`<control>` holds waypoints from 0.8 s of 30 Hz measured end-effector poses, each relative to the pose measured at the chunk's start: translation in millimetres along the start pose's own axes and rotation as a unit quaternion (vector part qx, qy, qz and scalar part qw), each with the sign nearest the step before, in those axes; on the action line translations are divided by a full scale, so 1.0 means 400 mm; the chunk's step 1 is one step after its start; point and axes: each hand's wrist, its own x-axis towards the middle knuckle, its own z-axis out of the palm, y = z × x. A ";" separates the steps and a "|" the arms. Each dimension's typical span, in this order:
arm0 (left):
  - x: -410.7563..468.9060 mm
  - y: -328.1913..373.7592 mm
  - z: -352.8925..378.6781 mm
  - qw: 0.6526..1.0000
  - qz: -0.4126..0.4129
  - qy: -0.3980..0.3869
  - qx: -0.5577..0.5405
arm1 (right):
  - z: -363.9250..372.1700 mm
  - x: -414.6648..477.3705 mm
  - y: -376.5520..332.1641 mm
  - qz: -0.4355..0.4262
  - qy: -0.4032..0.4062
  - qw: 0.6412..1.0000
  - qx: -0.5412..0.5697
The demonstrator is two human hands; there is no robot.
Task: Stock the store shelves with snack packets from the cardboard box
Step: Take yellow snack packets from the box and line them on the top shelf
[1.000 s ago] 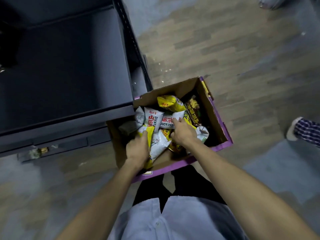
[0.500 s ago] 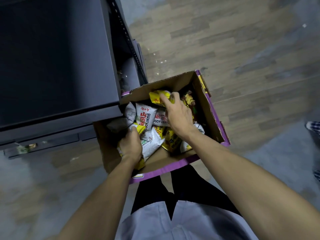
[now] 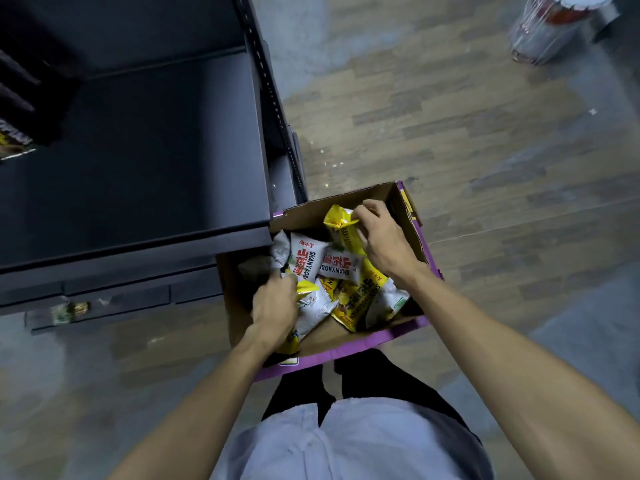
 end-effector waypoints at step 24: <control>-0.031 0.047 0.071 0.997 0.009 -0.046 -0.061 | 0.141 -0.095 -0.014 0.229 -0.067 0.971 -0.008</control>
